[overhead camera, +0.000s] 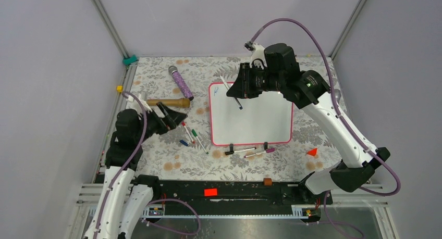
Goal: Write a sentence on the whiteboard
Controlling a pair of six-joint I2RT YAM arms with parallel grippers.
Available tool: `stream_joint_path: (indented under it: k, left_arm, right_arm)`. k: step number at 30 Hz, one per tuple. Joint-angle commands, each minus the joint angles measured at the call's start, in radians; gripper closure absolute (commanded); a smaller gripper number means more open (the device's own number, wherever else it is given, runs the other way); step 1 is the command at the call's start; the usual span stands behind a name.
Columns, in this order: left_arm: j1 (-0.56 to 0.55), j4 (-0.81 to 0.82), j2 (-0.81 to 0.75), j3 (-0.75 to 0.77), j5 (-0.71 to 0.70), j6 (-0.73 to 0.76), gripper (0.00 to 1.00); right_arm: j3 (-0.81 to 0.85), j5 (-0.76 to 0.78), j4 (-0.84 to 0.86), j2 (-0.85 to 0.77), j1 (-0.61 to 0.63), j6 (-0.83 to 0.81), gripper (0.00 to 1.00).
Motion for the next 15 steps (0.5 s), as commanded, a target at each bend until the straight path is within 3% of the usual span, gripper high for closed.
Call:
stream_joint_path:
  k: [1, 3, 7, 15]
  left_arm:
    - [-0.028, 0.518, 0.098, 0.113, 0.127, -0.461, 0.15]
    - [-0.109, 0.682, 0.159, 0.127, 0.064, -0.614, 0.17]
    - [-0.312, 0.603, 0.290, 0.318, -0.114, -0.616, 0.14]
    - [-0.462, 0.631, 0.446, 0.415, -0.253, -0.792, 0.13]
  right_arm:
    - [0.041, 0.012, -0.035, -0.032, -0.014, -0.035, 1.00]
    - [0.032, -0.038, -0.001, -0.044, -0.021, -0.065, 1.00]
    - [0.076, 0.032, -0.049, -0.035, -0.017, -0.092, 1.00]
    - [0.077, 0.041, -0.052, -0.035, -0.011, -0.075, 1.00]
